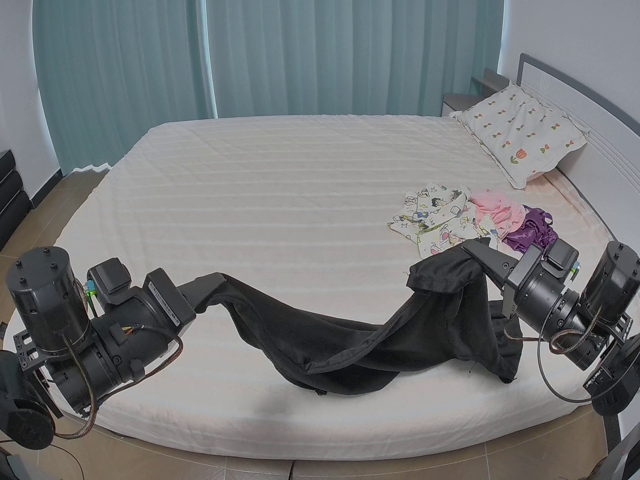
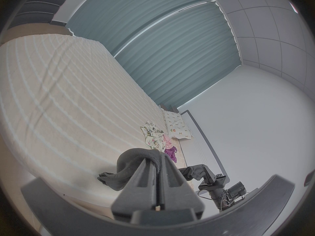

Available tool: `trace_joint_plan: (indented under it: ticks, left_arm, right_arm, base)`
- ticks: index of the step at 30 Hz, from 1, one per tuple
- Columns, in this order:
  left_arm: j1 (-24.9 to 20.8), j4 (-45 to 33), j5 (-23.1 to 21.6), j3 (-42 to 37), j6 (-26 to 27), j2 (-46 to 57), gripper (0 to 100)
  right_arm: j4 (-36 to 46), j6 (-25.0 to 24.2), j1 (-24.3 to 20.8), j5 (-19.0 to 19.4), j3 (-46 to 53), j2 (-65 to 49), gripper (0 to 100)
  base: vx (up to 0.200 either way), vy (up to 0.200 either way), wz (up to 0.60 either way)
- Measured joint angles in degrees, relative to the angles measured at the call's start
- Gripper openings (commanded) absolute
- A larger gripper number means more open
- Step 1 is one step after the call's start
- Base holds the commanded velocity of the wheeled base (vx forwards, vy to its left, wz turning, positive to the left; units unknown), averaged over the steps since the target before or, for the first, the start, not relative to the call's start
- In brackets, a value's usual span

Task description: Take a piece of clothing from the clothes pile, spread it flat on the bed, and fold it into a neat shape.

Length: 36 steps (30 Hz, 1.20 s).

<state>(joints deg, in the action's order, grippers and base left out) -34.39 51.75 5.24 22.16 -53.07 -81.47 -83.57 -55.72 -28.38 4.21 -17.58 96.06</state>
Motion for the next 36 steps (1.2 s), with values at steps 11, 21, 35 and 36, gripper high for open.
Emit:
trace_joint_plan:
  ticks: [11,21,35,36]
  left_arm:
    - [-0.11,0.15,0.0,-0.15,0.0,-0.15,0]
    - [-0.48,0.11,0.0,-0.52,0.0,0.05,0]
    - [-4.97,-0.79,3.57,-1.83,0.24,2.52,0]
    - [-5.3,-1.0,3.89,-1.9,0.27,2.95,0]
  right_arm:
    - [0.09,0.0,0.63,0.0,0.09,-0.26,0]
    - [0.69,0.11,0.85,0.09,0.22,-0.69,0]
    - [4.22,1.67,-0.22,-0.16,4.44,-7.58,0]
    - [4.88,1.69,-0.3,-0.27,4.91,-8.77,0]
  base:
    - [0.0,0.127,0.0]
    - [-0.1,0.0,0.0]
    - [-0.2,0.0,0.0]
    - [-0.2,0.0,0.0]
